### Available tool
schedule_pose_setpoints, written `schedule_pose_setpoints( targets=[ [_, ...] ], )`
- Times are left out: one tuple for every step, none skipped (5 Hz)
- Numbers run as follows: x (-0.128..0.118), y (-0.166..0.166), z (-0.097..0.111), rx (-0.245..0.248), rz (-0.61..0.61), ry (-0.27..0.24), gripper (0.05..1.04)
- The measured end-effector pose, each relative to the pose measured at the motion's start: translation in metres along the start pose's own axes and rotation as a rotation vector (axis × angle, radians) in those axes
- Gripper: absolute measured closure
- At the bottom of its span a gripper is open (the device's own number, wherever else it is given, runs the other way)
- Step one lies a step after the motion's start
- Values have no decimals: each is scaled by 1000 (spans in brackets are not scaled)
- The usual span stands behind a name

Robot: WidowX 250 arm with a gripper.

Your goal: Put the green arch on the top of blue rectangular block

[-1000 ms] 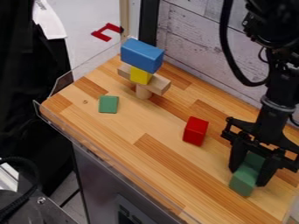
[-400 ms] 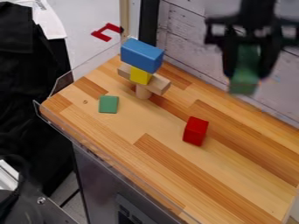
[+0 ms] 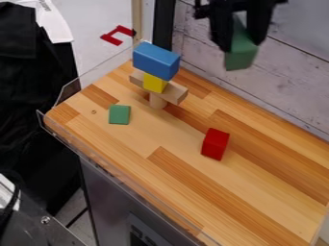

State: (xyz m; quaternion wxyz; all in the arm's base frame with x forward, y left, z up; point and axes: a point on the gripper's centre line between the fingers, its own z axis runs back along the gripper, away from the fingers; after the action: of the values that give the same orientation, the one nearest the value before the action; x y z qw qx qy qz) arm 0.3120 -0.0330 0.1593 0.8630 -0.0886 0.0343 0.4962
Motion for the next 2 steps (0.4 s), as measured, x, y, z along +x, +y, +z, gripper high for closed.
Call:
schedule_pose_setpoints(
  targets=[
    [8, 18, 4, -105, 113, -65, 535],
    [-1, 57, 16, -133, 204, -121, 535]
  ],
)
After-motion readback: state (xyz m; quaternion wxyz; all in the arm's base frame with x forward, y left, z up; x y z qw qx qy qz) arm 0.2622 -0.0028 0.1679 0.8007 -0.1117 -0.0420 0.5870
